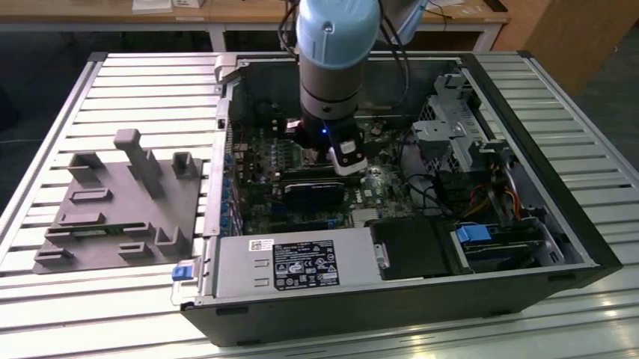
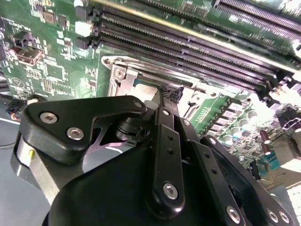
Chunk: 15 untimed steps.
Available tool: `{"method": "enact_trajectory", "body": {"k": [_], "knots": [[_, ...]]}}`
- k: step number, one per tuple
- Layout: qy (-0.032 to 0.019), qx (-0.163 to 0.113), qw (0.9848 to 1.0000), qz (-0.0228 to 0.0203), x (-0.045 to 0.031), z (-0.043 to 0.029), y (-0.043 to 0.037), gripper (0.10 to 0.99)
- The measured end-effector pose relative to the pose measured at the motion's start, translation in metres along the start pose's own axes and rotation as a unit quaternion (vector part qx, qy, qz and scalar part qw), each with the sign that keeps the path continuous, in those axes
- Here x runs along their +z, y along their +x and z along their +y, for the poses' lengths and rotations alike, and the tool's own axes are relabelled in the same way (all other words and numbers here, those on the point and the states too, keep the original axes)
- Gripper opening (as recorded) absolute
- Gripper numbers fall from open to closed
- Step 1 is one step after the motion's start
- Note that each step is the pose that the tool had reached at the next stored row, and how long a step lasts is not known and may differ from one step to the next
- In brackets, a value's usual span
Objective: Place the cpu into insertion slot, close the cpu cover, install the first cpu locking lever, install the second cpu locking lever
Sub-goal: 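Install the second cpu locking lever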
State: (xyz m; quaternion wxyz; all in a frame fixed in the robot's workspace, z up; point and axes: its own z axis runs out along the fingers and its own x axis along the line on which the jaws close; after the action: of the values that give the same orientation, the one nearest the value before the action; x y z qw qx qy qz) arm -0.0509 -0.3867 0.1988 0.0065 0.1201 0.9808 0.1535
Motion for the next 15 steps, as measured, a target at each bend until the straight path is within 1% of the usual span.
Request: {"method": "enact_trajectory", "body": {"k": [3,6,10,11,13,15], "knots": [[0.0099,-0.001,0.9999,-0.0024,0.0023,0.007,0.0018,0.102],[0.0212,-0.001,0.9998,-0.0051,0.0045,0.0136,0.0034,0.102],[0.0391,-0.002,0.9992,-0.0091,0.0061,0.0189,0.0047,0.102],[0.0424,-0.002,0.9991,-0.0098,0.0062,0.0194,0.0048,0.102],[0.0449,-0.002,0.9989,-0.0103,0.005,0.0202,0.0049,0.102],[0.0451,-0.002,0.9989,-0.0104,0.0024,0.0212,0.005,0.102]]}}
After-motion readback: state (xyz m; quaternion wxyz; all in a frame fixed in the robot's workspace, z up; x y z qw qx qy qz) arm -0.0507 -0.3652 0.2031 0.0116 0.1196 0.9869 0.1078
